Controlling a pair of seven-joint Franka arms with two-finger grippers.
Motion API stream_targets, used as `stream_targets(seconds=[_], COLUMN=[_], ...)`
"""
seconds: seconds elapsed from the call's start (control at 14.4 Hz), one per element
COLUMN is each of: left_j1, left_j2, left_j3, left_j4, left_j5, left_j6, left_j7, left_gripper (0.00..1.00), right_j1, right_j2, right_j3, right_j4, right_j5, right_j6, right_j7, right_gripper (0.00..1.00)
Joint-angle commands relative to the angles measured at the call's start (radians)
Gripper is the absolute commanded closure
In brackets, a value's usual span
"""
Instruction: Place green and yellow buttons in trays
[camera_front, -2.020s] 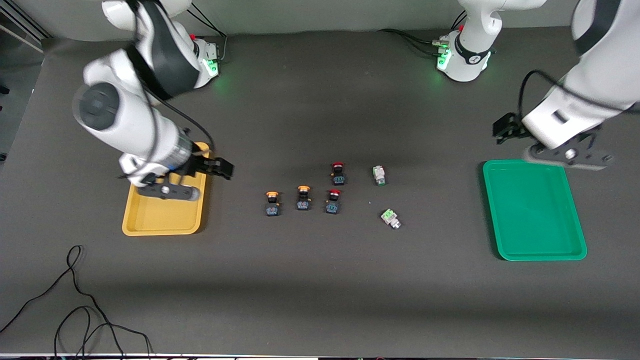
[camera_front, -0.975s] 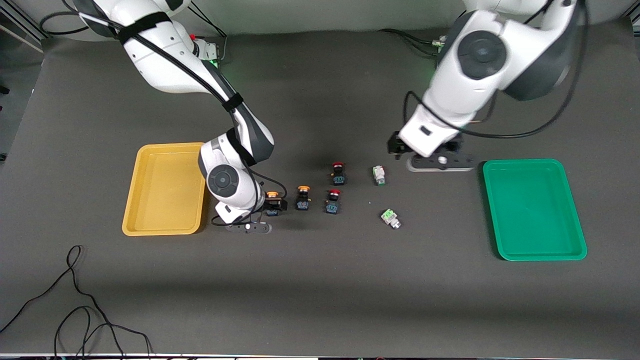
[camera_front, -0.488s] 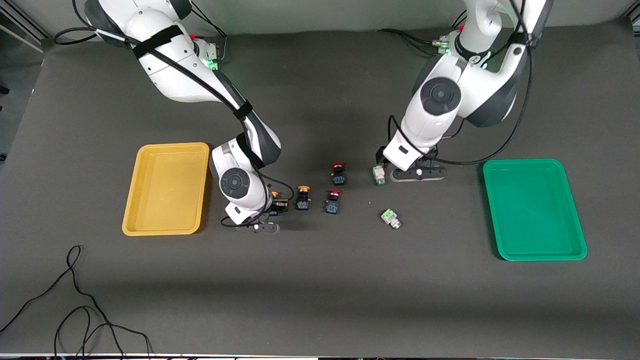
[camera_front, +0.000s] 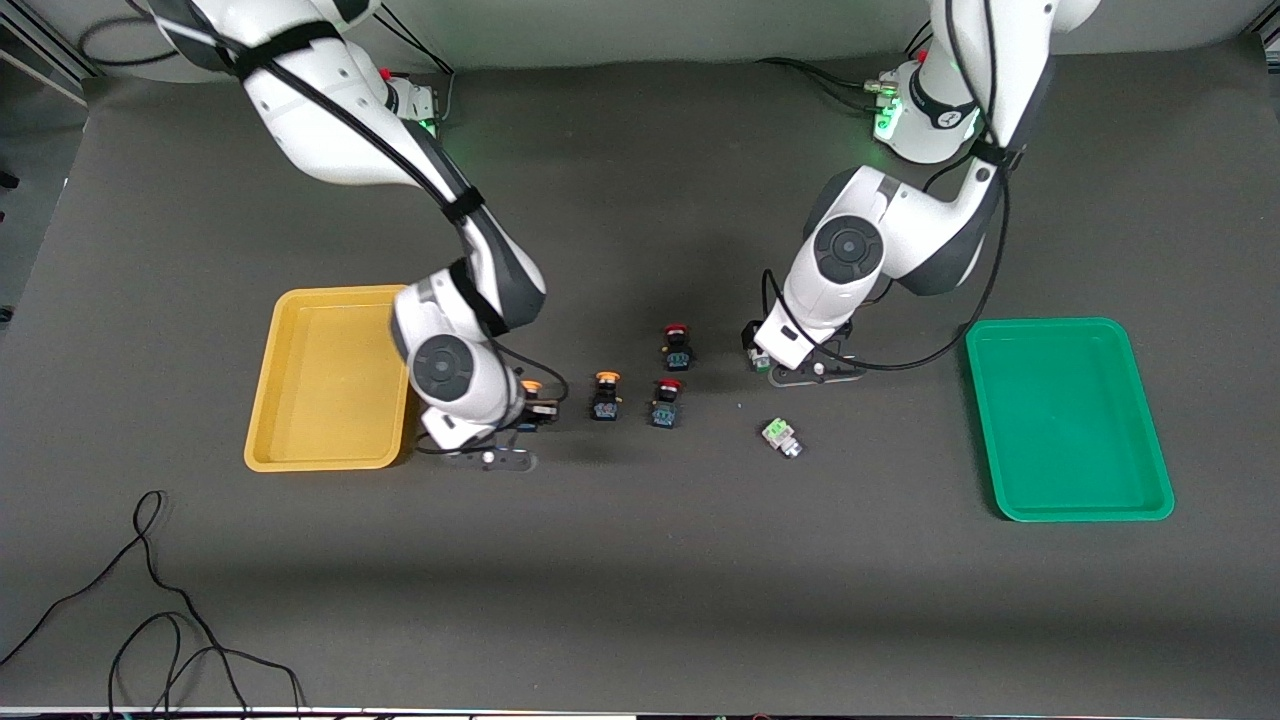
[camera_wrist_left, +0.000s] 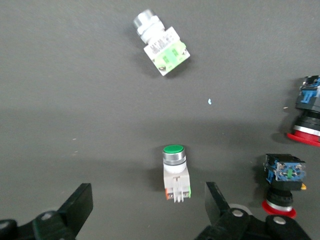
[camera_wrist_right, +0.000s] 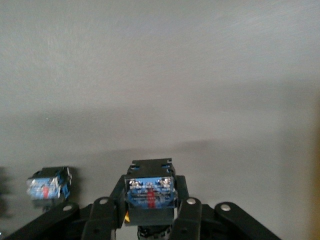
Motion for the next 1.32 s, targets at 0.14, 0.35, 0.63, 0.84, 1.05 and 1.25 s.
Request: stream_targets(seconds=[0.14, 0.35, 0.63, 0.84, 1.05, 1.25], left_j1=[-0.077, -0.079, -0.079, -0.077, -0.076, -0.070], left_j2=[0.052, 0.090, 0.109, 0.101, 0.094, 0.071], left_j3=[0.010, 0.010, 0.012, 0.010, 0.012, 0.016], left_j4=[-0.059, -0.077, -0.091, -0.091, -0.091, -0.088], left_j5=[-0.005, 0.005, 0.018, 0.018, 0.018, 0.018], left_j6=[0.164, 0.224, 0.264, 0.256, 0.246, 0.220], left_j7=[-0.101, -0.103, -0.098, -0.097, -0.094, -0.089], left_gripper=[0.00, 0.02, 0.23, 0.76, 1.00, 1.00], right_j1=[0.001, 0.003, 0.001, 0.000, 0.009, 0.035], right_j2=[-0.248, -0.295, -0.283, -0.282, -0.259, -0.193], right_j3=[-0.101, -0.204, -0.380, -0.434, -0.436, -0.423], right_j4=[-0.033, -0.036, -0.091, -0.252, -0.441, -0.532], right_j5=[-0.001, -0.001, 0.005, 0.010, 0.011, 0.016], right_j6=[-0.248, -0.354, -0.343, -0.158, 0.097, 0.274], right_j7=[-0.052, -0.257, -0.562, -0.679, -0.698, -0.695], right_gripper=[1.00, 1.00, 1.00, 1.00, 1.00, 1.00])
